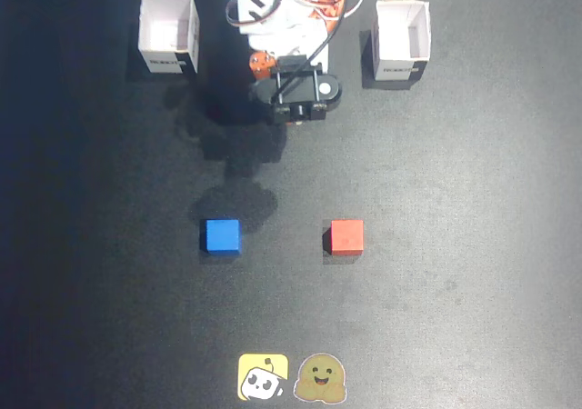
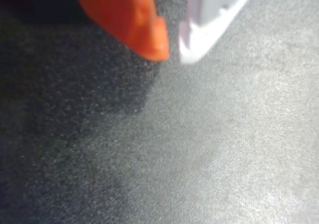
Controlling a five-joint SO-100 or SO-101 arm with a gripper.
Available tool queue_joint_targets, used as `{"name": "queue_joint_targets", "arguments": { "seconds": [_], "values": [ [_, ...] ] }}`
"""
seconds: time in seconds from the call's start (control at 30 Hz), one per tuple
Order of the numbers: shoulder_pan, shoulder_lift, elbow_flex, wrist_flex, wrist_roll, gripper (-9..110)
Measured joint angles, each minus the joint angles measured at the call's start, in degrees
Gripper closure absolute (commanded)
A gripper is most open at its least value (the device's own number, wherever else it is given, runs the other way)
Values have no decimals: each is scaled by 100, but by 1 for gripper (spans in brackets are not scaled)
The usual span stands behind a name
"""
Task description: Put the red cube in the right box and the blue cube in the left box.
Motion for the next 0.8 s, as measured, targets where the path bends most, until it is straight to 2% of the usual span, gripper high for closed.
{"name": "queue_joint_targets", "arguments": {
  "seconds": [0.43,0.8],
  "values": [
    [0,-62,-272,123,0,101],
    [-308,-1345,-984,-413,316,101]
  ]
}}
